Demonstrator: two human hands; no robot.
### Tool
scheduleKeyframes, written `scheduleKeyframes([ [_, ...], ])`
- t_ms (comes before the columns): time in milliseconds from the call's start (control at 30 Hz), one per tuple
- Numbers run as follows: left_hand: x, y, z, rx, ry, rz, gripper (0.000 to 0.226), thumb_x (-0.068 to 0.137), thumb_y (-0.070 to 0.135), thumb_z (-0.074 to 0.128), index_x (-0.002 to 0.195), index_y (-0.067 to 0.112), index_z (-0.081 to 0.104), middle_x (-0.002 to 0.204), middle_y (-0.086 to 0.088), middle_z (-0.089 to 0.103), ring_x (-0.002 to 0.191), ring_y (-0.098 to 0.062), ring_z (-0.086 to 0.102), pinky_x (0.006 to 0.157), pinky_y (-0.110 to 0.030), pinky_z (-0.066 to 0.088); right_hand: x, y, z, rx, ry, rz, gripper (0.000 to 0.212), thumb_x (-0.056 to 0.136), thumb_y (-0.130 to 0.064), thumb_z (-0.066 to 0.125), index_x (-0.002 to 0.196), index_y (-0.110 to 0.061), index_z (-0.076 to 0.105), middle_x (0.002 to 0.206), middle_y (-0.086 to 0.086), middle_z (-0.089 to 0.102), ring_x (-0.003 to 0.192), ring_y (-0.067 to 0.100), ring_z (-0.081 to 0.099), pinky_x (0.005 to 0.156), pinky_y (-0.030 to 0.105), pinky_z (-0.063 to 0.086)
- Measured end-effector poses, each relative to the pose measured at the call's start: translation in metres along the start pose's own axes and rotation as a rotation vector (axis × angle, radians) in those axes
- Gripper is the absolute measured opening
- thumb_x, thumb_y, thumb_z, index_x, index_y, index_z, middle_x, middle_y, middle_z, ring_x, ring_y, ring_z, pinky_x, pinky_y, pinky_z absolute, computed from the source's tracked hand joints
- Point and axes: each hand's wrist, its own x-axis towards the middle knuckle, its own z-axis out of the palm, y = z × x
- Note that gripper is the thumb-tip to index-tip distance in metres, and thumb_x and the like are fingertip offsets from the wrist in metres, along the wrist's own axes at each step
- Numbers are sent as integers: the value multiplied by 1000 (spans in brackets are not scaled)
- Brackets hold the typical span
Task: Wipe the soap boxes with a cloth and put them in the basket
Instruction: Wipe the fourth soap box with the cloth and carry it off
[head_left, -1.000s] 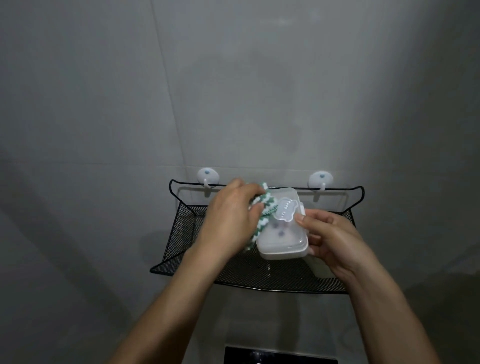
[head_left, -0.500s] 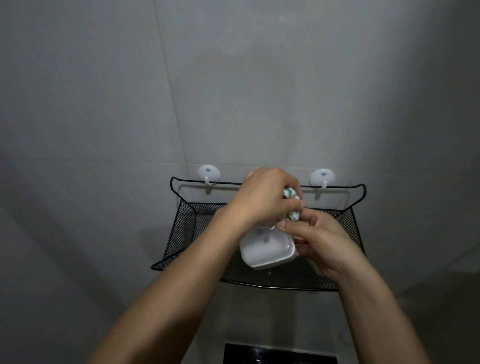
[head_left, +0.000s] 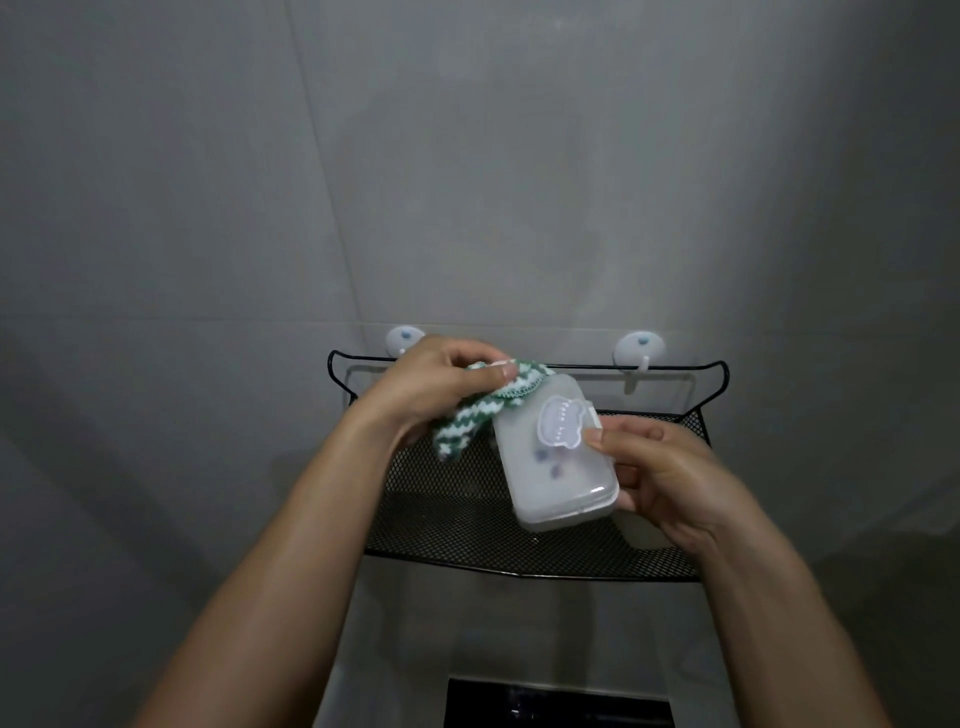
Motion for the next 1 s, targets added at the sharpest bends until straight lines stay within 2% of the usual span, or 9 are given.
scheduleKeyframes([
  [67, -2, -5, 3, -127, 52, -34, 21, 72, 31, 80, 88, 17, 78, 89, -8, 77, 80, -17, 71, 74, -28, 58, 2, 0, 1, 25, 19, 4, 47, 63, -16, 74, 105, 4, 69, 92, 26, 73, 69, 27, 72, 63, 36, 60],
  [200, -12, -15, 19, -243, 219, -64, 8, 81, 10, 78, 84, 13, 72, 84, -9, 75, 74, -20, 71, 69, -30, 58, 8, -1, 5, 130, 117, -30, 15, 81, -4, 70, 96, 0, 67, 78, 18, 75, 63, 22, 73, 58, 35, 61],
  [267, -21, -21, 30, -214, 228, -59, 8, 84, 10, 76, 85, 12, 69, 89, -15, 75, 78, -24, 71, 73, -36, 59, 12, -2, 6, 148, 175, -56, 15, 84, -1, 69, 99, -1, 65, 73, 14, 74, 58, 19, 72, 51, 30, 60],
  [433, -39, -30, 48, -215, 221, -75, 15, 88, 18, 73, 95, 10, 62, 91, -14, 74, 74, -17, 72, 66, -32, 59, 14, 3, 10, 199, 239, -87, 16, 83, -2, 70, 95, -3, 62, 70, 11, 75, 57, 19, 72, 45, 27, 57],
  [567, -44, -36, 63, -343, 275, -97, 21, 89, 19, 72, 101, 10, 58, 91, -18, 73, 76, -23, 72, 73, -40, 59, 14, 8, 15, 265, 255, -75, 11, 86, 0, 68, 92, -4, 60, 74, 13, 75, 62, 21, 74, 48, 29, 57],
  [700, -42, -39, 67, -532, 307, -140, 32, 86, 13, 74, 111, 10, 55, 96, -17, 74, 82, -28, 73, 74, -43, 61, 13, 17, 20, 261, 240, -52, 18, 84, -2, 71, 96, -5, 58, 81, 15, 76, 70, 24, 74, 54, 29, 59],
  [833, -37, -35, 45, -558, 211, -200, 29, 85, 4, 70, 111, 8, 58, 90, -14, 76, 79, -26, 73, 73, -41, 61, 12, 14, 16, 178, 174, -11, 34, 69, -19, 79, 94, -10, 57, 87, 13, 76, 73, 23, 74, 66, 36, 63],
  [933, -31, -32, 24, -445, 74, -218, 19, 84, 1, 69, 97, 14, 65, 90, -11, 74, 77, -23, 70, 66, -34, 58, 12, 6, 8, 151, 168, 13, 40, 71, -35, 78, 100, -12, 65, 93, 11, 77, 70, 19, 74, 57, 32, 59],
  [1000, -28, -31, 14, -344, -16, -222, 18, 84, 1, 69, 94, 16, 66, 93, -11, 71, 79, -24, 67, 69, -34, 56, 13, 2, 5, 52, 182, 42, 34, 77, -38, 77, 101, -15, 71, 86, 7, 76, 64, 16, 72, 52, 28, 55],
])
